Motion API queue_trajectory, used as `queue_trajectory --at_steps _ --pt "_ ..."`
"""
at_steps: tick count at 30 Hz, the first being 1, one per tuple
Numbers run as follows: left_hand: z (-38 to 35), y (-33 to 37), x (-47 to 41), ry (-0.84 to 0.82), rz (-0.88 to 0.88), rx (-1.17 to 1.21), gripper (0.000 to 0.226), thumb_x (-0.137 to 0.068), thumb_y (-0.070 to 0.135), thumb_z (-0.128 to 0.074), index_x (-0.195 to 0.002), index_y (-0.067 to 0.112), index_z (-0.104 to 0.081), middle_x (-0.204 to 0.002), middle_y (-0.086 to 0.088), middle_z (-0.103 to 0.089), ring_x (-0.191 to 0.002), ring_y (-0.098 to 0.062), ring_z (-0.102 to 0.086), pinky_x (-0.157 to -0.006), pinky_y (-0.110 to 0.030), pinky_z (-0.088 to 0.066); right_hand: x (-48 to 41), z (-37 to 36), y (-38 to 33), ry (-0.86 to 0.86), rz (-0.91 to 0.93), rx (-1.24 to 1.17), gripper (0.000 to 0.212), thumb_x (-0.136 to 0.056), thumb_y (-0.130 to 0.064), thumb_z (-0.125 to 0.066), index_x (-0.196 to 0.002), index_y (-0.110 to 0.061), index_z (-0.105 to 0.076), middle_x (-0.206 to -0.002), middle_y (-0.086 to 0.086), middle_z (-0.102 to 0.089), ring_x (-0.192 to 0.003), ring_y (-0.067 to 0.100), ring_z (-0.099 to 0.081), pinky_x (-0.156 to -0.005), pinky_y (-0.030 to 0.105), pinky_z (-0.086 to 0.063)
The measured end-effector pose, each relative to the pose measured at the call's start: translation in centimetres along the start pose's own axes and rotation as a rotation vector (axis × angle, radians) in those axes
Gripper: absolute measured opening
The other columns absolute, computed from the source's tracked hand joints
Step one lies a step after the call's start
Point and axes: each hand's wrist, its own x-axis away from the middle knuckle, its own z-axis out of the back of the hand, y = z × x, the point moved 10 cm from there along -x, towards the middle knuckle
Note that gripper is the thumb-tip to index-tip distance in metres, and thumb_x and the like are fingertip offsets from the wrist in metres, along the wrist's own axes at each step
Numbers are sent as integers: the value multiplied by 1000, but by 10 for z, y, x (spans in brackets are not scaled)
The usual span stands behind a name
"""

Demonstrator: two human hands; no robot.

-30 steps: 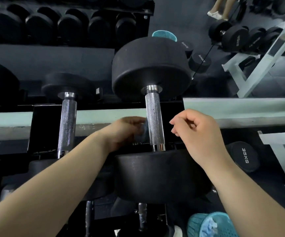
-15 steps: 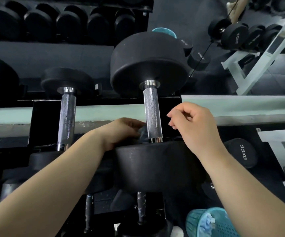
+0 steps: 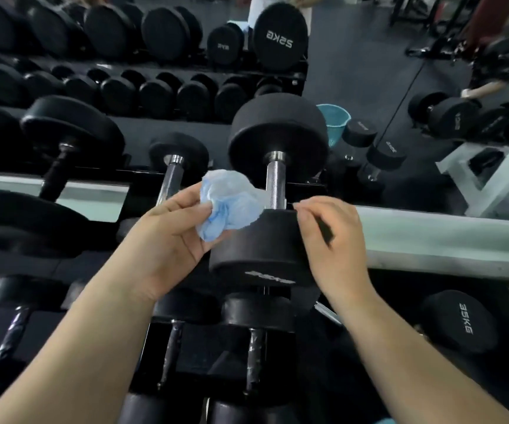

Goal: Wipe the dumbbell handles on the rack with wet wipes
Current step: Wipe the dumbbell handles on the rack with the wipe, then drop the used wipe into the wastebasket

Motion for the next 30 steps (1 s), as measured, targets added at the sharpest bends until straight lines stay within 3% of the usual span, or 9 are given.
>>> queue_trajectory --at_steps 3,7,10,14,17,22,25,28,30 --pt "-44 -37 46 -53 -14 -17 23 -70 4 -60 -84 16 -74 -92 -6 -72 -86 -15 -68 -71 -23 -55 68 34 8 -20 -160 -288 24 -76 -41 -46 -76 -24 -62 -83 -19 -57 -84 -12 -52 -79 5 -37" --pt "-97 -126 90 -22 64 -109 26 -69 11 -54 -89 15 -71 -88 -10 -71 -75 -19 -66 -61 -26 -54 164 51 44 -349 -625 -733 24 -67 -34 -59 -84 -18 -62 -72 -5 -64 -63 0 -58 -61 17 -48" --pt "-135 -192 119 -53 172 -153 22 -68 10 -56 -82 16 -72 -77 -16 -67 -58 -26 -58 -48 -31 -48 219 96 69 -346 -786 -778 21 -68 -22 -58 -87 -14 -63 -66 1 -65 -54 8 -58 -52 20 -47" --pt "-155 -265 144 -16 323 -276 25 -74 -8 -61 -70 14 -71 -67 -9 -69 -58 -19 -64 -54 -25 -53 273 150 113 -217 -935 -647 9 -84 -4 -57 -89 -9 -63 -65 6 -63 -47 11 -54 -43 20 -44" --pt "-165 -307 157 11 481 -299 25 -80 -14 -49 -75 7 -63 -67 -10 -66 -59 -19 -60 -60 -29 -49 294 176 130 -182 -963 -629 15 -88 -5 -49 -87 -9 -63 -57 2 -61 -42 11 -50 -40 20 -38" --pt "-181 -343 160 14 660 -129 27 -83 -13 -42 -77 4 -61 -62 -8 -65 -51 -11 -62 -46 -18 -51 303 193 152 -187 -905 -611 21 -88 -5 -50 -73 0 -64 -44 -9 -47 -40 4 -41 -42 16 -34" --pt "-190 -357 158 -81 764 -119 20 -81 5 -46 -84 4 -65 -76 -10 -69 -62 -13 -67 -53 -22 -54 296 205 164 -184 -726 -346 20 -77 -11 -52 -62 -19 -64 -58 -16 -51 -56 0 -50 -55 13 -37" --pt "-180 -371 155 -18 807 -195 31 -86 28 -49 -80 5 -69 -75 -10 -70 -61 -15 -68 -54 -23 -55 297 206 166 -314 -481 3 32 -78 -25 -42 -87 -15 -71 -72 -22 -42 -72 -4 -47 -61 10 -35" --pt "-180 -373 151 -14 750 -340 24 -89 20 -51 -82 4 -67 -78 -10 -70 -65 -15 -68 -54 -19 -53 306 198 170 -421 -490 11 37 -78 -22 -38 -100 -14 -66 -83 -21 -42 -78 -7 -46 -66 8 -35"
